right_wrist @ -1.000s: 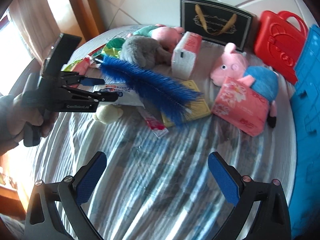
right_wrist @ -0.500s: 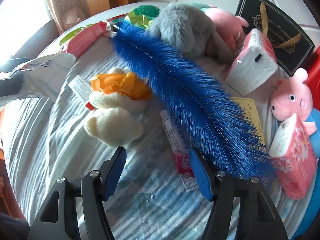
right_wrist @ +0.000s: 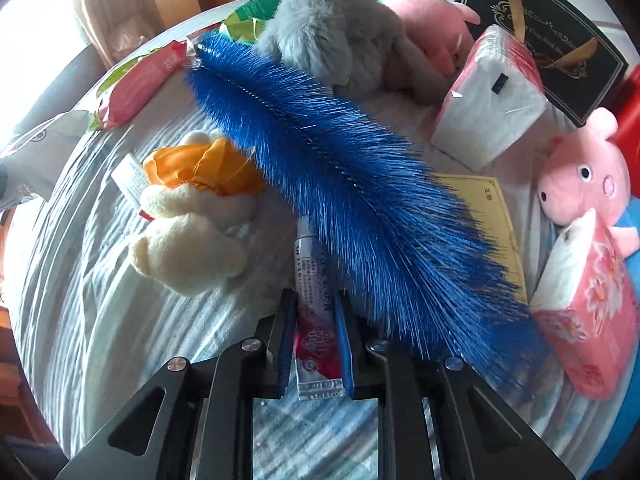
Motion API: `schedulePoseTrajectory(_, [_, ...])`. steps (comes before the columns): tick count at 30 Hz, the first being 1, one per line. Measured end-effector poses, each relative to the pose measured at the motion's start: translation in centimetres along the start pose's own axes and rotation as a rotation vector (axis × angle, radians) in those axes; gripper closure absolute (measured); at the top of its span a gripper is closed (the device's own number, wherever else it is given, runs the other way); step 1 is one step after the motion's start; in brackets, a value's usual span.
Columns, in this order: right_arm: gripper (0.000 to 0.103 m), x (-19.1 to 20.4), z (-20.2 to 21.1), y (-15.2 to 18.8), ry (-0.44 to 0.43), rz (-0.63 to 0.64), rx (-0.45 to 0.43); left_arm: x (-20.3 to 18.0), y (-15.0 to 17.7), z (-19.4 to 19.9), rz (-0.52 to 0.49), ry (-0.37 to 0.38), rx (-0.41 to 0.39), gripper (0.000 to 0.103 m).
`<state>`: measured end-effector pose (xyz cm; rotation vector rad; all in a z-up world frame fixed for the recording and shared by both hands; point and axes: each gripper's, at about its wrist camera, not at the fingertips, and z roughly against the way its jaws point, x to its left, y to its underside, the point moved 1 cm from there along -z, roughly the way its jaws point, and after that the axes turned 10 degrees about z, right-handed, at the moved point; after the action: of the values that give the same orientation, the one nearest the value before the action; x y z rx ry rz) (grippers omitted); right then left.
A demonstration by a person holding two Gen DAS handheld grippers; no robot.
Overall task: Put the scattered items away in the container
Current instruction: 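Lift the wipes pack with the left tool while the right tool lifts the toothpaste tube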
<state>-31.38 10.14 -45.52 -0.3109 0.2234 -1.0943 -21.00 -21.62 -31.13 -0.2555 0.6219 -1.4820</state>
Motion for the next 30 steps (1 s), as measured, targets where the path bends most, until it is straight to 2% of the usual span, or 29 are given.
schedulePoseTrajectory(9, [0.086, 1.3, 3.9, 2.5, -0.023, -0.062, -0.023, -1.0, -0.3, 1.4, -0.01, 0.008, -0.017, 0.045])
schedulePoseTrajectory(15, [0.088, 1.4, 6.3, 2.8, -0.021, -0.074, -0.038, -1.9, 0.2, 2.3, -0.011, 0.011, -0.024, 0.045])
schedulePoseTrajectory(30, [0.089, 2.3, 14.1, 5.2, 0.03, -0.119, -0.114, -4.8, 0.4, 6.4, -0.039, 0.027, -0.074, 0.045])
